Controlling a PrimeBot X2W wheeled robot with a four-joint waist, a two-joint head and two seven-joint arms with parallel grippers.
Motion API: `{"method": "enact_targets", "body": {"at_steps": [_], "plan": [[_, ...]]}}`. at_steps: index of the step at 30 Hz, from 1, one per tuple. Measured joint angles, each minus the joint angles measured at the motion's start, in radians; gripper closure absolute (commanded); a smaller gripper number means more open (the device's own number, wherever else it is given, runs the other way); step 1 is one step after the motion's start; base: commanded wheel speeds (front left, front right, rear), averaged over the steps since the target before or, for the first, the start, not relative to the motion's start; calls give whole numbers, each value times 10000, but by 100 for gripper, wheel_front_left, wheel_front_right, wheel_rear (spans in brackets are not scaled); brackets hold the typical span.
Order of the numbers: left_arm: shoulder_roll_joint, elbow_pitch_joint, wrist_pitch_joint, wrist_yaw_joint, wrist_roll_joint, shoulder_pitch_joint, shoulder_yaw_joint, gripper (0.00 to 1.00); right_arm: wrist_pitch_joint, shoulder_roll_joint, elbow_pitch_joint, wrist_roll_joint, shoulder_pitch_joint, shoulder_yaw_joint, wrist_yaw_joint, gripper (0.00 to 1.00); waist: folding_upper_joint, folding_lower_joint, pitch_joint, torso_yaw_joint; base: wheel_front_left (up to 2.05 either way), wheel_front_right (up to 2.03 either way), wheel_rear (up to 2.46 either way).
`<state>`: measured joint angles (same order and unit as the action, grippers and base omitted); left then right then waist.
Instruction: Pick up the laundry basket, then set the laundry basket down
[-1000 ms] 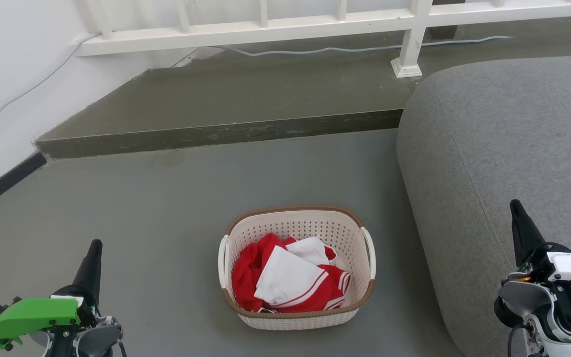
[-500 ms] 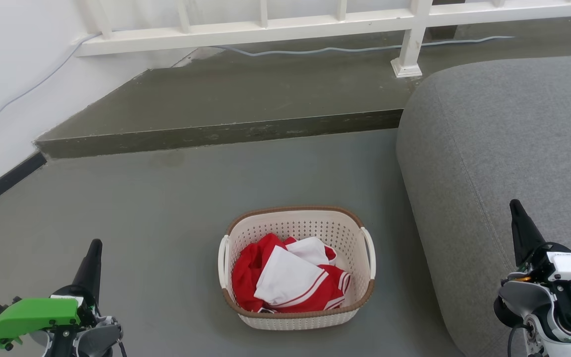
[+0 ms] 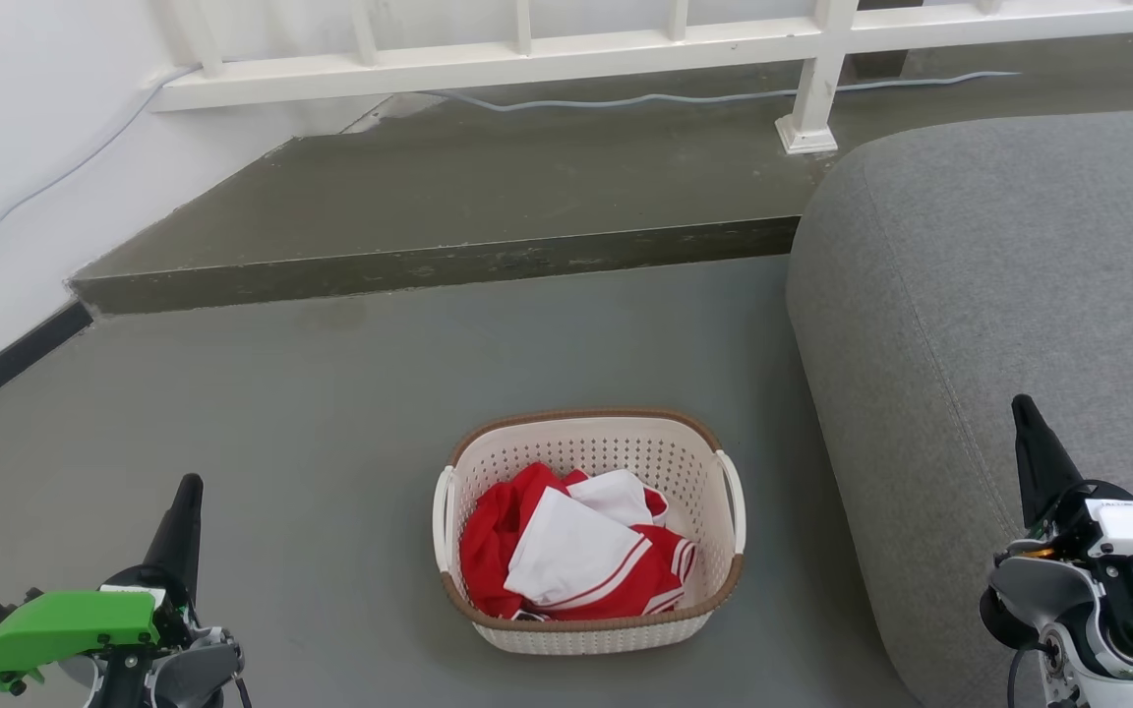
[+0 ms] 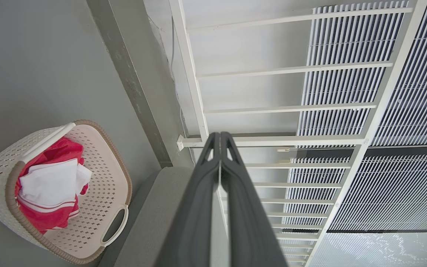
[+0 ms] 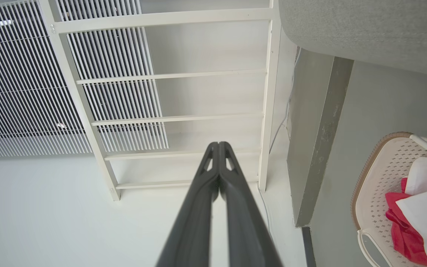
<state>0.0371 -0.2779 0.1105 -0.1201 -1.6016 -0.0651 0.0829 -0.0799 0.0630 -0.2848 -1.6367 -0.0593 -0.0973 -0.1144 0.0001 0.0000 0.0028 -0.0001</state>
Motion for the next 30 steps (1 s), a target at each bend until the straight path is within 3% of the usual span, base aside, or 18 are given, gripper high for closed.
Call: {"method": "enact_targets", "body": {"at_steps": [30], "plan": [[-2, 4, 0, -2, 0, -1, 0, 100, -2, -6, 29, 2, -1, -19, 0, 100, 0, 0, 1, 0, 0, 0, 0]]}}
